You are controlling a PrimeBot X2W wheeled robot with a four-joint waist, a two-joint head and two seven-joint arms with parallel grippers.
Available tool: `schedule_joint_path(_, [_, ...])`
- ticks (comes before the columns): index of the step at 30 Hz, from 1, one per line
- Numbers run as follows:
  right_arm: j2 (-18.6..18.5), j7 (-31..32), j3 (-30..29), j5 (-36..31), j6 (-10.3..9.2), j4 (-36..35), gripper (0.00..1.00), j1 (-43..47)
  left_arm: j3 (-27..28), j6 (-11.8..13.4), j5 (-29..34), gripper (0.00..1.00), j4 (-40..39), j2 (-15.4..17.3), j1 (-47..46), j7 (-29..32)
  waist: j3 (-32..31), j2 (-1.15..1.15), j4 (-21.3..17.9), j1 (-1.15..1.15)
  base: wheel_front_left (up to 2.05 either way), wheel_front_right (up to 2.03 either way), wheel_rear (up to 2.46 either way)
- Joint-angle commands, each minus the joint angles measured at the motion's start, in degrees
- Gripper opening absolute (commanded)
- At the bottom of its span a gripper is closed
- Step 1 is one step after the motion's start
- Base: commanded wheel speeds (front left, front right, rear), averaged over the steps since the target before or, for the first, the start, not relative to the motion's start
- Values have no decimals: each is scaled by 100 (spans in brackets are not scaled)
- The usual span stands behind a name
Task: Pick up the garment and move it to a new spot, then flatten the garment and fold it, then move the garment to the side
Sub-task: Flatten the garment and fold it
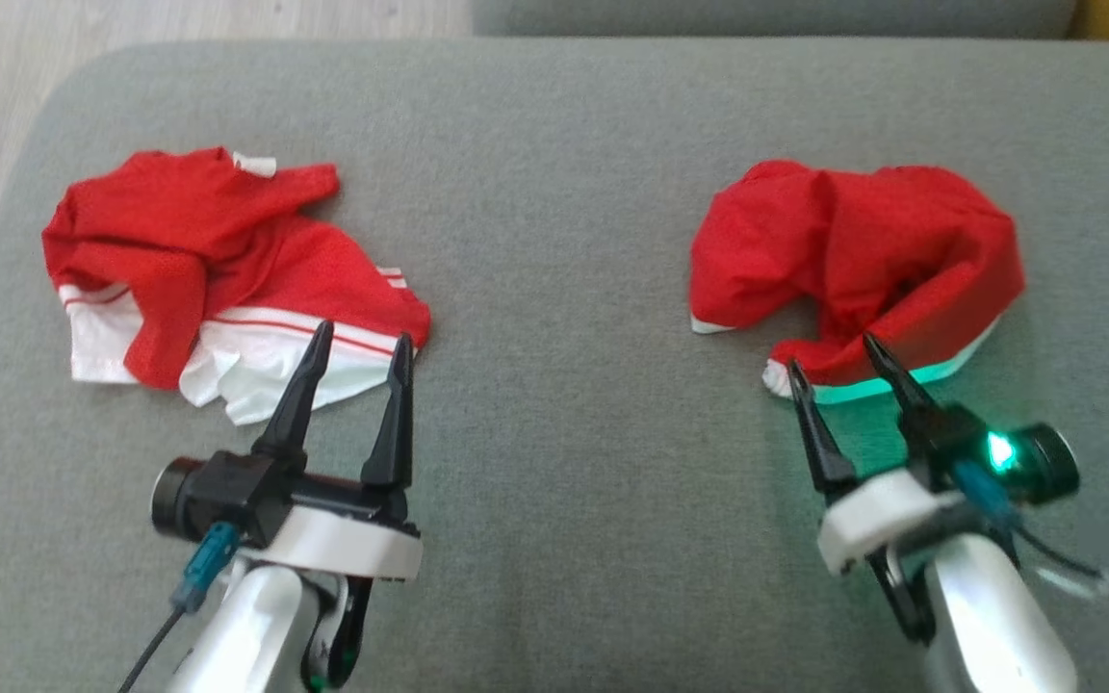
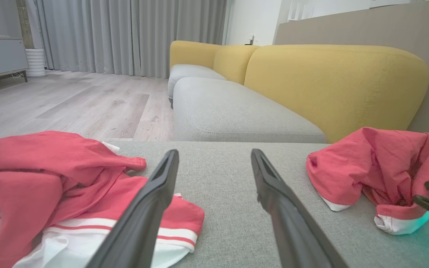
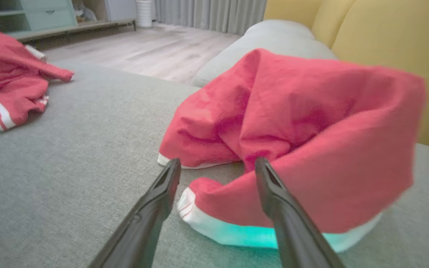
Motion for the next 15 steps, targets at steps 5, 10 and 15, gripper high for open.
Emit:
schedule_joint_path(5, [-26, 581, 227, -430, -4, 553, 100, -710, 357, -211, 177, 100, -18, -160, -394, -29, 274, 0, 216, 0, 0, 0, 0])
schedule_joint_path(10, [-26, 1104, 310, -629, -4, 1119, 100, -896, 464, -385, 289, 100, 105, -271, -483, -29, 345, 0, 314, 0, 0, 0, 0])
schedule_joint_path(15, [-26, 1288, 225, -618, -4, 1355, 100, -898, 599, -474, 400, 100, 156, -368, -515, -29, 334, 0, 342, 0, 0, 0, 0])
